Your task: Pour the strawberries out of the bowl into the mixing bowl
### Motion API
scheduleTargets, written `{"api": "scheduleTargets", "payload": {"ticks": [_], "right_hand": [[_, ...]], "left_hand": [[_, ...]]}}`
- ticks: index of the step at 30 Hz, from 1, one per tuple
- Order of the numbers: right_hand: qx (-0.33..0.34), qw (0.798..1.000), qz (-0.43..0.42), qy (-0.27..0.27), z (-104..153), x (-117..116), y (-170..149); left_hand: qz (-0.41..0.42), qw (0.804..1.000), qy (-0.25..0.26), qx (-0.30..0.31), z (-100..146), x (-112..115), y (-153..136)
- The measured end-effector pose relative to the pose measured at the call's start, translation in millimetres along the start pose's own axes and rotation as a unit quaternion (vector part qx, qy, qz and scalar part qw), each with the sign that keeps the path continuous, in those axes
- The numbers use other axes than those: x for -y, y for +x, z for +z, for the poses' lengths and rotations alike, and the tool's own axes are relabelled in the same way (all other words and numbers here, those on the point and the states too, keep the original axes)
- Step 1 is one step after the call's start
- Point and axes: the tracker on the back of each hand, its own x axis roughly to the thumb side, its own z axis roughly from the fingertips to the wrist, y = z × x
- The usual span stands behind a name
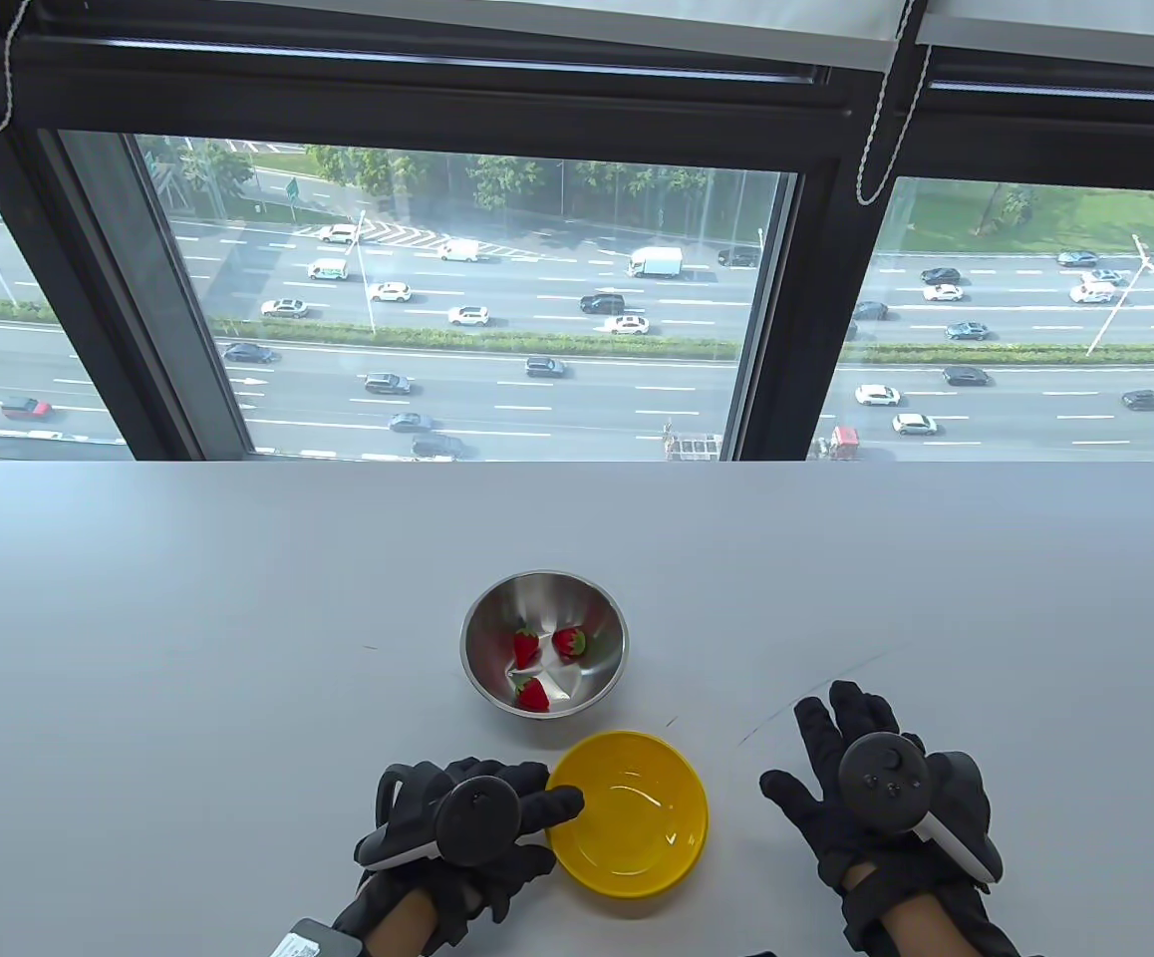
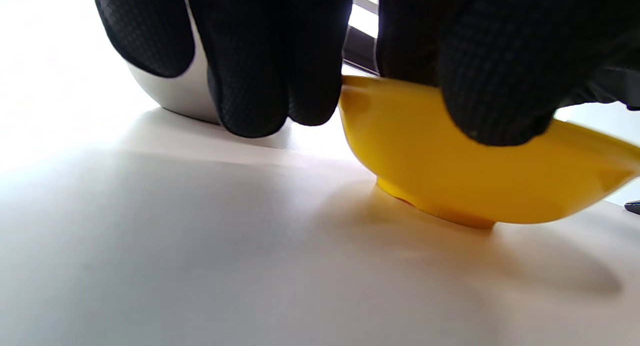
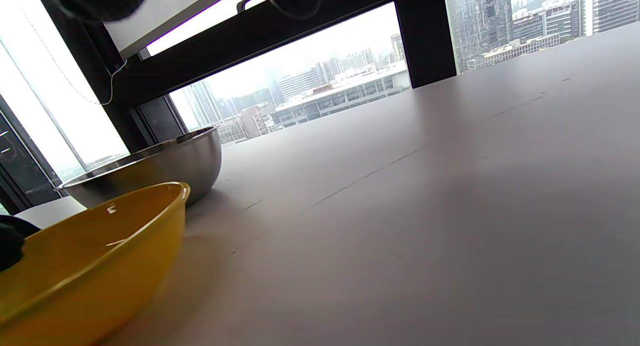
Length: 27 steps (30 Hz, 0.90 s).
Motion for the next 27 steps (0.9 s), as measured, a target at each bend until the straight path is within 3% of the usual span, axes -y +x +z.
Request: {"api": "scheduleTargets", "payload": {"ticks": [15,27], "right_hand": [[-0.002,1.0,0.0,0.0,0,0,0],[-0.004,1.0,0.009,-0.004,0,0,2]], "left_hand": [[0.002,0.997,0.066,-0.033,10,-31,-14],[-0.02,0.984,0.142,-0.104,29,-66,-42]]}}
